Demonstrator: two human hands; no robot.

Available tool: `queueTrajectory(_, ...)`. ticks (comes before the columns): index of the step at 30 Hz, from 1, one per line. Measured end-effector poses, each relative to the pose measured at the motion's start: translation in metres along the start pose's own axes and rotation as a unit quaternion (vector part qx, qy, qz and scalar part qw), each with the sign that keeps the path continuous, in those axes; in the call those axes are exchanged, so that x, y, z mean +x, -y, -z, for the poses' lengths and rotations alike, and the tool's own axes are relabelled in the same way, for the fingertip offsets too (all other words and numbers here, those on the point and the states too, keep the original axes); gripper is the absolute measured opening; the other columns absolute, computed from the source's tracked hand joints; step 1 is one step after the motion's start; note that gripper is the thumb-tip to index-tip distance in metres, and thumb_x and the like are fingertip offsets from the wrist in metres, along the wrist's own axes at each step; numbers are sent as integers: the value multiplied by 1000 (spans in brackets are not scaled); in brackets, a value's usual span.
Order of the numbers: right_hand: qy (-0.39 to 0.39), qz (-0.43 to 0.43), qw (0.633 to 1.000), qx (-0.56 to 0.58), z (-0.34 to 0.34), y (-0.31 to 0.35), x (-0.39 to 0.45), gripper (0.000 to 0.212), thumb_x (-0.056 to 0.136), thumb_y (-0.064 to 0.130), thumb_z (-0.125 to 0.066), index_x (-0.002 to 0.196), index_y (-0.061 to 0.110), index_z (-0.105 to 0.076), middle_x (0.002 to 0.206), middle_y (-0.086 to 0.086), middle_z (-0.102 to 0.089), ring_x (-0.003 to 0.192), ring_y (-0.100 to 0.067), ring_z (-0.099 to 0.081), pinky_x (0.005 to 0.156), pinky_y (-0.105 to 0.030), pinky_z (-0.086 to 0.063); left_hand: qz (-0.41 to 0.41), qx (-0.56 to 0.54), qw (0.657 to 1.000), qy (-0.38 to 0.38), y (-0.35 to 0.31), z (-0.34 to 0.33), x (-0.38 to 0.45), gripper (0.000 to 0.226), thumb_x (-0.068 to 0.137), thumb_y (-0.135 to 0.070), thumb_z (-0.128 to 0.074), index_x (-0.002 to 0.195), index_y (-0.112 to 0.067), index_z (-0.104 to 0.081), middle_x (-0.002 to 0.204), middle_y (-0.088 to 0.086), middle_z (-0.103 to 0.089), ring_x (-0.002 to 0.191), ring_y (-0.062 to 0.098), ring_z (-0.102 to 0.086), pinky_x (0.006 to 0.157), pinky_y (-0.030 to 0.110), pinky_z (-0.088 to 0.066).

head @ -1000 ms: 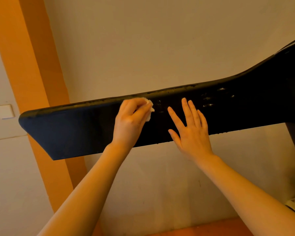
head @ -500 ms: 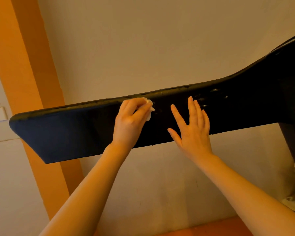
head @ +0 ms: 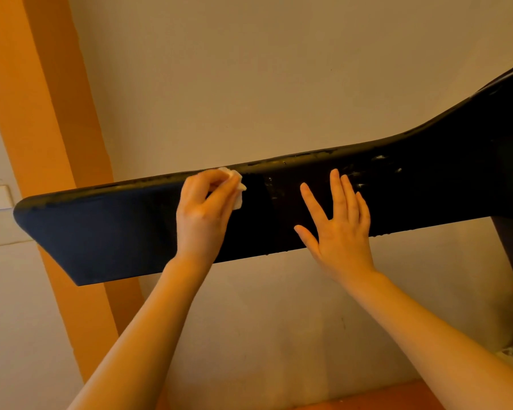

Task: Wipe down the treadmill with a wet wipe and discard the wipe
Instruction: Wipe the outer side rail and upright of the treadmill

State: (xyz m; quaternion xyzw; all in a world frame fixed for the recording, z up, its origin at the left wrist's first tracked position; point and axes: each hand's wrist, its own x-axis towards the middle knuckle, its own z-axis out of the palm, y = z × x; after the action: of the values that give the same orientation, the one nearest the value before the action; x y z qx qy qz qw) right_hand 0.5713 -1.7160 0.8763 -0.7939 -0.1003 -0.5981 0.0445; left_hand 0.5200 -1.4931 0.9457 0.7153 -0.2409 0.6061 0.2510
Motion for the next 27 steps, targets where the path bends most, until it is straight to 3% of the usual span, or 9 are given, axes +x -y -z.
queueTrajectory(2,5,-2,1000,-4,0,-1,0,68,98,60,-28,156,27,-19,161,-20,-13,149,-39,-15,114,-54,-23,59,-76,994,49,-13,-5,-10,8,96,-22,-63,96,-27,-69,103,-13,-63,102,2,-56,84,8,-41)
queueTrajectory(5,11,-4,1000,-7,2,0,0,68,98,60,-26,156,27,-19,162,-20,-13,149,-39,-14,114,-53,-23,69,-99,990,75,-17,-8,-17,6,95,-27,-64,97,-31,-68,103,-13,-62,103,-2,-57,81,8,-44)
queueTrajectory(8,14,-5,1000,-2,2,0,0,68,98,61,-25,157,27,-19,162,-20,-13,149,-39,-15,114,-54,-23,31,-33,999,26,-7,5,-6,9,96,-31,-62,100,-28,-70,101,-18,-62,103,-4,-56,85,6,-40)
queueTrajectory(11,17,-6,1000,0,3,0,0,68,98,61,-25,157,27,-19,162,-20,-14,149,-39,-16,114,-54,-23,-63,91,993,-46,9,14,9,23,98,-22,-62,110,-5,-72,109,7,-65,101,13,-54,91,7,-35)
queueTrajectory(14,19,-8,1000,-3,2,1,0,69,97,61,-26,157,28,-18,162,-20,-14,149,-39,-15,114,-53,-22,-149,144,975,-79,19,8,16,24,96,-21,-64,106,-2,-74,105,14,-69,95,25,-59,87,21,-44)
queueTrajectory(18,23,-10,1000,-9,1,1,-1,69,97,62,-26,157,28,-17,162,-19,-13,149,-38,-15,114,-53,-23,-235,133,962,-51,6,-18,28,21,94,-21,-67,102,-3,-76,104,12,-72,93,27,-68,80,36,-54)
queueTrajectory(22,17,-11,1000,-10,1,0,0,69,97,63,-25,157,29,-18,162,-18,-14,149,-37,-15,114,-52,-22,-254,105,961,-7,-6,-31,37,21,95,-20,-63,105,-5,-75,110,10,-72,102,23,-69,96,44,-52)
queueTrajectory(27,12,-8,1000,-8,0,0,0,68,97,62,-25,157,30,-16,162,-18,-15,149,-38,-15,114,-53,-23,-266,120,956,0,9,-14,25,25,95,-20,-62,114,-6,-71,121,10,-68,116,22,-62,106,37,-45)
